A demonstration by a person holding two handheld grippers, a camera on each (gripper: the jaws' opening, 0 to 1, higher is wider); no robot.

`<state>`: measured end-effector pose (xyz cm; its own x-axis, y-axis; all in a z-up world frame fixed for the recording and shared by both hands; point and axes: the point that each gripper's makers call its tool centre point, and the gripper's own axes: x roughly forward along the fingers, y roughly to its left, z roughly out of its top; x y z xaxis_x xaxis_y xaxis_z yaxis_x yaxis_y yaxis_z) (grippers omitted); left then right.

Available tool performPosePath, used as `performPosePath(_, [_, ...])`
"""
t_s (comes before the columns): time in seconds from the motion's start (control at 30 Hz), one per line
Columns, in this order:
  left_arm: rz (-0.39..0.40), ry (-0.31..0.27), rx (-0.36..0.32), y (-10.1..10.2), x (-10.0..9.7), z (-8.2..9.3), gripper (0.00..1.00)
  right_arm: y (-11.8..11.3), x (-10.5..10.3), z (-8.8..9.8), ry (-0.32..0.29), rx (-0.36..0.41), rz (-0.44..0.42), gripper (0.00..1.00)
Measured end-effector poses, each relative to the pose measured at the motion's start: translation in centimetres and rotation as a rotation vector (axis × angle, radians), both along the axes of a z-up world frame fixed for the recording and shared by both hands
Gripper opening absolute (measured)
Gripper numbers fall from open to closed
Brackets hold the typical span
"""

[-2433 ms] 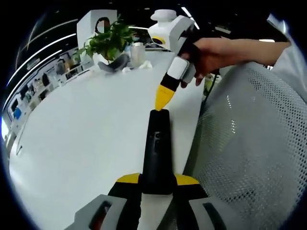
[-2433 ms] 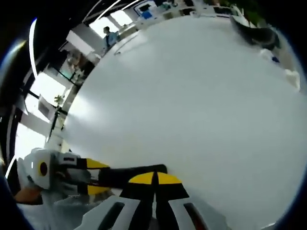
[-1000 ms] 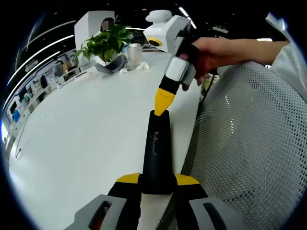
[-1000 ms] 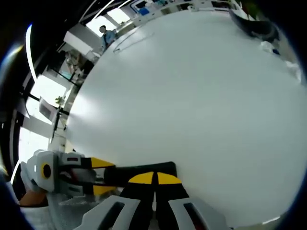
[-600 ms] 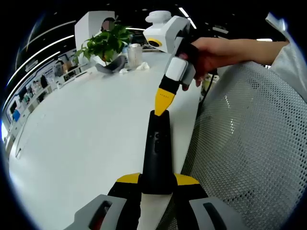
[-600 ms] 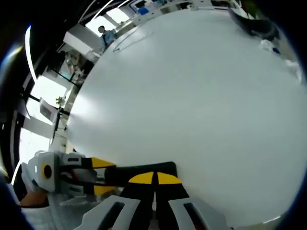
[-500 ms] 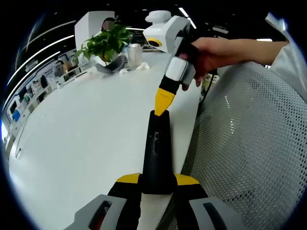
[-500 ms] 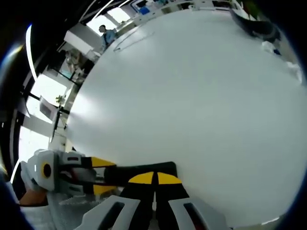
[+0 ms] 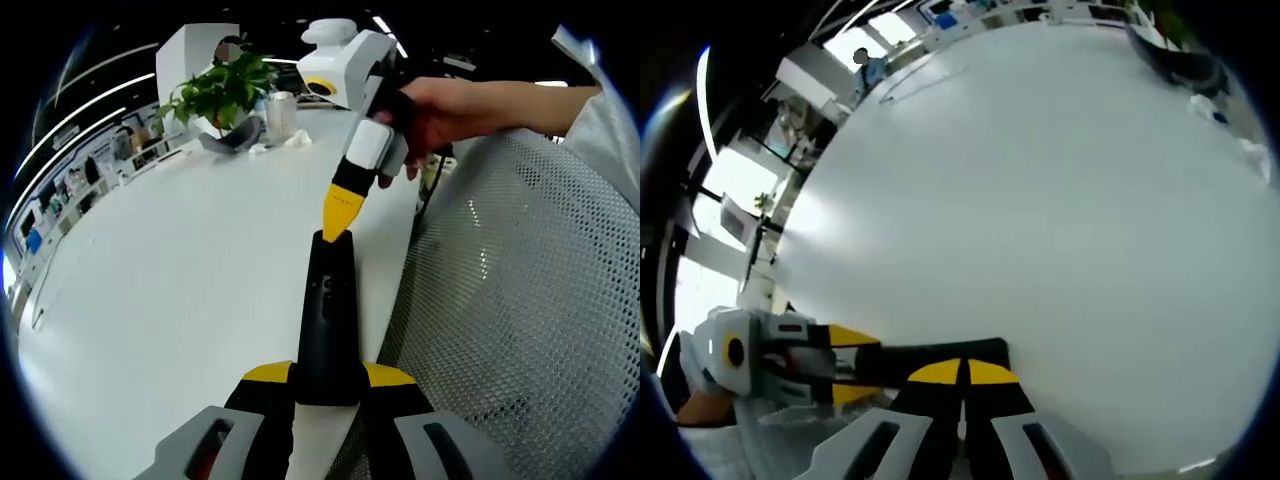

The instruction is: Press the specified remote control buttons in sequence, fully releasing each button before pressing the next.

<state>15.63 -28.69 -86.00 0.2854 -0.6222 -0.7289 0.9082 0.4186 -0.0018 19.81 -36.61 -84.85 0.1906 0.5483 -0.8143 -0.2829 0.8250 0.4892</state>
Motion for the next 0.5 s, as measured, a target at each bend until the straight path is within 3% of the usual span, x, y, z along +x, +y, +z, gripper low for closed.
performPosePath(0.23, [-0.001, -0.001, -0.001, -0.06, -0.03, -0.01, 0.24, 0.86, -0.25, 0.54, 0.021, 0.065, 0.004, 0.0])
performPosePath(0.5, [-0.001, 0.001, -0.006, -0.09, -0.03, -0.01, 0.24, 0.8, -0.63, -0.14, 0.041, 0.032, 0.026, 0.0])
